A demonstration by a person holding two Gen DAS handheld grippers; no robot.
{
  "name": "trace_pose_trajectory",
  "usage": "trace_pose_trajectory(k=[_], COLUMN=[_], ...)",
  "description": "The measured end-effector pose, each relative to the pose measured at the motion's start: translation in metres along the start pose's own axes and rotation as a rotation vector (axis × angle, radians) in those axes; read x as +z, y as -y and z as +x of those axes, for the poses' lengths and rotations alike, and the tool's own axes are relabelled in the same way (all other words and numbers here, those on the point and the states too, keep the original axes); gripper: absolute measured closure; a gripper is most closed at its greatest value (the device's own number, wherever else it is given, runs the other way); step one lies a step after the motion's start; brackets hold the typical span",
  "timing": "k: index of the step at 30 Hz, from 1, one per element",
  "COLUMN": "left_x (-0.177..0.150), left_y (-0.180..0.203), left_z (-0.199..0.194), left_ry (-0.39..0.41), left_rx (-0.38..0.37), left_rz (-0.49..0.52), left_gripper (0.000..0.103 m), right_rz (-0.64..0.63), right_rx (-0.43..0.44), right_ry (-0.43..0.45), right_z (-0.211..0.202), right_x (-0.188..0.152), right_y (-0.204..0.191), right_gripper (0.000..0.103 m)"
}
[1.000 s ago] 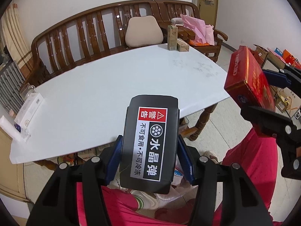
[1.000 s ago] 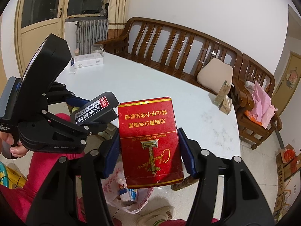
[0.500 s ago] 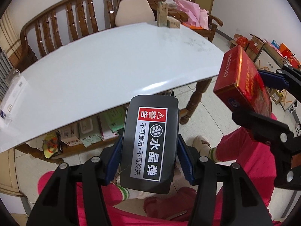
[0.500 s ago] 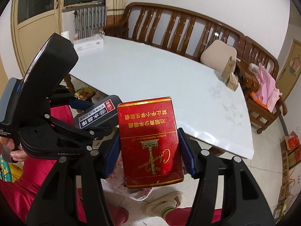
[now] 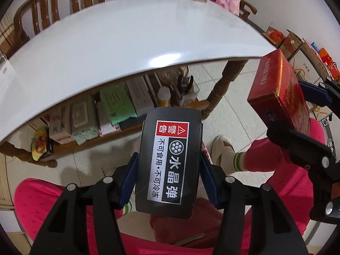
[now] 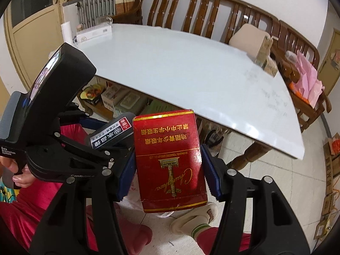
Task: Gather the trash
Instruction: 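Lift the battery pack with the left tool while the right tool carries the red box toward the bag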
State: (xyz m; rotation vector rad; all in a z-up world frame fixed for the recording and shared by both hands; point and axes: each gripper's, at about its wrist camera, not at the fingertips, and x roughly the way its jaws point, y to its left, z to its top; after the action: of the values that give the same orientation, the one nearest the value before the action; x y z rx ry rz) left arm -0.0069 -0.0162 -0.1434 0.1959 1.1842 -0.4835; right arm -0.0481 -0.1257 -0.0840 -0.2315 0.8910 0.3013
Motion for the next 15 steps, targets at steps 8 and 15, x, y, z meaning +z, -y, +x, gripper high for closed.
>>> trace_pose_trajectory(k=[8, 15], left_x=[-0.003, -0.007], left_y=[-0.005, -0.013], left_z=[0.039, 0.083], left_ry=[-0.087, -0.175], left_rx=[-0.027, -0.029], left_rz=[-0.036, -0.072], left_gripper=[0.049, 0.049], right_rz=[0.031, 0.062], right_rx=[0.016, 0.015], right_ry=[-0.073, -0.140], right_z=[0.037, 0.075], right_x=[-0.015, -0.032], right_y=[0.009, 0.017], right_gripper=[0.046, 0.046])
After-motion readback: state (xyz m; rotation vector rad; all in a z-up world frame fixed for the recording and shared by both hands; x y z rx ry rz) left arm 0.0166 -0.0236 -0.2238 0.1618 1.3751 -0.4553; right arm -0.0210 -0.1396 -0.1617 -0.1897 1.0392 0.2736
